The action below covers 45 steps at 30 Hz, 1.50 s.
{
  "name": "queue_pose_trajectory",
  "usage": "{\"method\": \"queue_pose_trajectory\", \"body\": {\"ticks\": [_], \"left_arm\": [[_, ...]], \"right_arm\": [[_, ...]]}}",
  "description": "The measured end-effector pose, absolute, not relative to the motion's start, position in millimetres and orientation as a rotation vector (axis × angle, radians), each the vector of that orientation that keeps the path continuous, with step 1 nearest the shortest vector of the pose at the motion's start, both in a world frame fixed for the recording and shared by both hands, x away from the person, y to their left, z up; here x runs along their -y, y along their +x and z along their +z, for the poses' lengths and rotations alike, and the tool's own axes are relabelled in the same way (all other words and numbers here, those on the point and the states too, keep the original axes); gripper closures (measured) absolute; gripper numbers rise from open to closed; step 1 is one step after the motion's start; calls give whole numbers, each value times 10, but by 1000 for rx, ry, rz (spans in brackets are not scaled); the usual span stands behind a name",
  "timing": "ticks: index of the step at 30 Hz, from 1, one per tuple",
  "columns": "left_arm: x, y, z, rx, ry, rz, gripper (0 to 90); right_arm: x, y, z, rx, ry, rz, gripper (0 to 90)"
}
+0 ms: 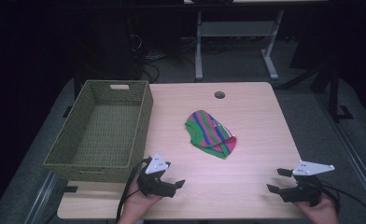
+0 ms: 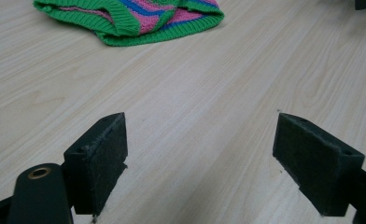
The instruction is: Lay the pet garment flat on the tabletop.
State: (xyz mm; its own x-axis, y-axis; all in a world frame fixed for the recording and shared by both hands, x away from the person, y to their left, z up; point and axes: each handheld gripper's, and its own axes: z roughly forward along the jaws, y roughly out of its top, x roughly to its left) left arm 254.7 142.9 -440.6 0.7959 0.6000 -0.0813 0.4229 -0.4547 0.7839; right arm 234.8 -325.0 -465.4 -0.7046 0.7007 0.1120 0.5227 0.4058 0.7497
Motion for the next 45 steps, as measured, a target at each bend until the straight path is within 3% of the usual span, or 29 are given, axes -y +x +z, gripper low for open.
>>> {"method": "queue_pose_trajectory", "body": {"ticks": [12,45], "left_arm": [[-1417,2554,-4426,-738,2125,250,174],[-1465,2550,-4396,-731,2111,268,174]], "right_arm": [[3197,2406,-4584,-2454,1073,1194,184],[2664,3075,-4190,-2638,948,1160,166]]}}
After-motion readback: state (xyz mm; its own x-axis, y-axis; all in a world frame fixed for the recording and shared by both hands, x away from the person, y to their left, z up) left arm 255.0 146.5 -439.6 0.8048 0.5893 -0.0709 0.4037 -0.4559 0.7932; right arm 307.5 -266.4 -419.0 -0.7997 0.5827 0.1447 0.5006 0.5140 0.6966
